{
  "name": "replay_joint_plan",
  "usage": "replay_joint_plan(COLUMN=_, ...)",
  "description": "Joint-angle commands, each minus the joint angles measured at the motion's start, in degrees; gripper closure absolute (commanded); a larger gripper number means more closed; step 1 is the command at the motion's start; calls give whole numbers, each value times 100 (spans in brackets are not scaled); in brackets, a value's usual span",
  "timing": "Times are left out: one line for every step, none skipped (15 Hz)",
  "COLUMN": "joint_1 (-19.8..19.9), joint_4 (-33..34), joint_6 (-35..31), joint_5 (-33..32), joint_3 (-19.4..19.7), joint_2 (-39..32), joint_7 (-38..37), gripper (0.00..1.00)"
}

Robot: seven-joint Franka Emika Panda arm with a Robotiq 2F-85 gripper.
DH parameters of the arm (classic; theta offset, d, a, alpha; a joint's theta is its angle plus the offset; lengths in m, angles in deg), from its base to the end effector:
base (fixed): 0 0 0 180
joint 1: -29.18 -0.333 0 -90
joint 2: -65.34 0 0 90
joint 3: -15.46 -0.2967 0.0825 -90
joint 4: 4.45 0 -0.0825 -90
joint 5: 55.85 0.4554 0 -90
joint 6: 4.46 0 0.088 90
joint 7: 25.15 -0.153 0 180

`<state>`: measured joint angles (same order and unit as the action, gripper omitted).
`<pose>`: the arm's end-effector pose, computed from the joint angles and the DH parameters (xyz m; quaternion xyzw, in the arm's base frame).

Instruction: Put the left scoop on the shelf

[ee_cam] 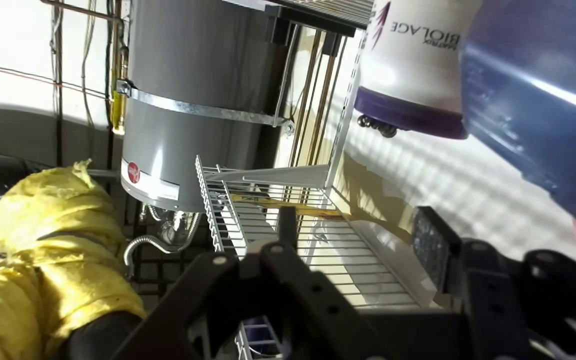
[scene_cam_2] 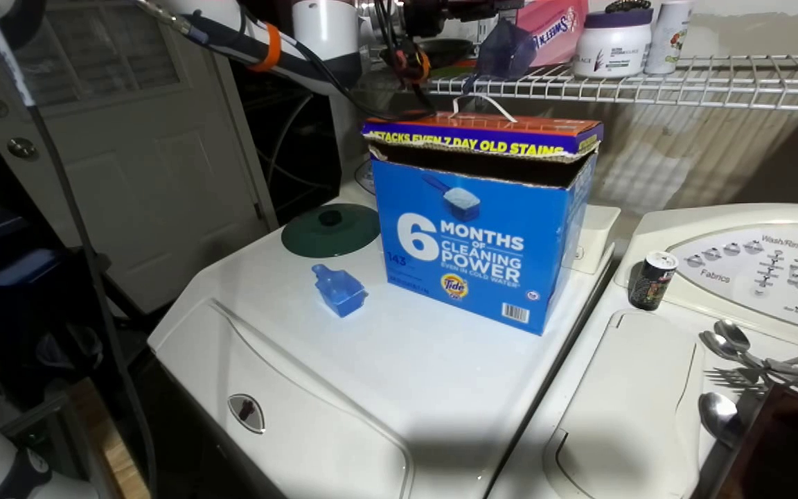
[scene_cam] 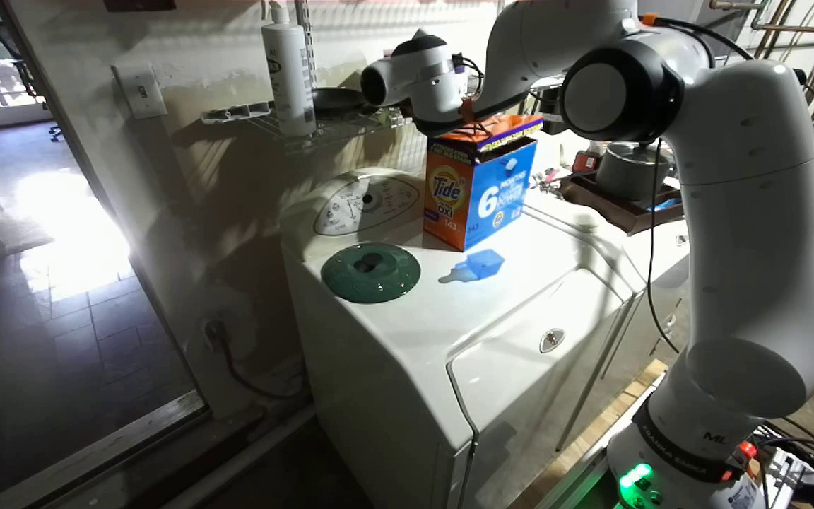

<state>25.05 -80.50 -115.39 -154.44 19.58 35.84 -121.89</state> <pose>0.8158 -0.0969 0.4921 0.6032 -0.3168 0.5668 0.4633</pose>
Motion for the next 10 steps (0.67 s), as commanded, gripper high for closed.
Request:
replay_joint_plan(joint_1=87, joint_4=-214, joint_6=-15, joint_5=-180, joint_3=-53, joint_2=111, joint_7=-181, gripper=16)
replay_joint_plan(joint_1=82, joint_4=-220, joint_6=-19, joint_5=-212, joint_3=-51, joint_2=121, joint_7=-209, gripper=15)
replay_joint_plan(joint_1=62, joint_4=-227, joint_6=-40, joint_5=-278, joint_3=-46, joint_2=143, joint_7=-267, gripper=10)
replay_joint_plan(joint_1=38, joint_4=-236, joint_6=-50, joint_5=-344, joint_3=-46, joint_2=166, joint_7=-308, gripper=3)
replay_joint_plan(joint_1=17, joint_4=-244, joint_6=-42, joint_5=-420, joint_3=-53, joint_2=185, joint_7=-333, gripper=0)
replay_joint_plan(joint_1=-8, joint_4=-257, joint_6=-40, joint_5=-490, joint_3=-70, joint_2=213, joint_7=-354, gripper=0)
replay_joint_plan(joint_1=-15, joint_4=-262, joint_6=-50, joint_5=-503, joint_3=-101, joint_2=226, joint_7=-363, gripper=0)
replay_joint_plan(joint_1=-5, joint_4=-262, joint_6=-68, joint_5=-447, joint_3=-151, joint_2=228, joint_7=-355, gripper=0)
replay_joint_plan(joint_1=1, joint_4=-257, joint_6=-63, joint_5=-392, joint_3=-192, joint_2=225, joint_7=-331, gripper=0)
replay_joint_plan(joint_1=15, joint_4=-263, joint_6=-51, joint_5=-286, joint_3=-243, joint_2=220, joint_7=-310, gripper=0)
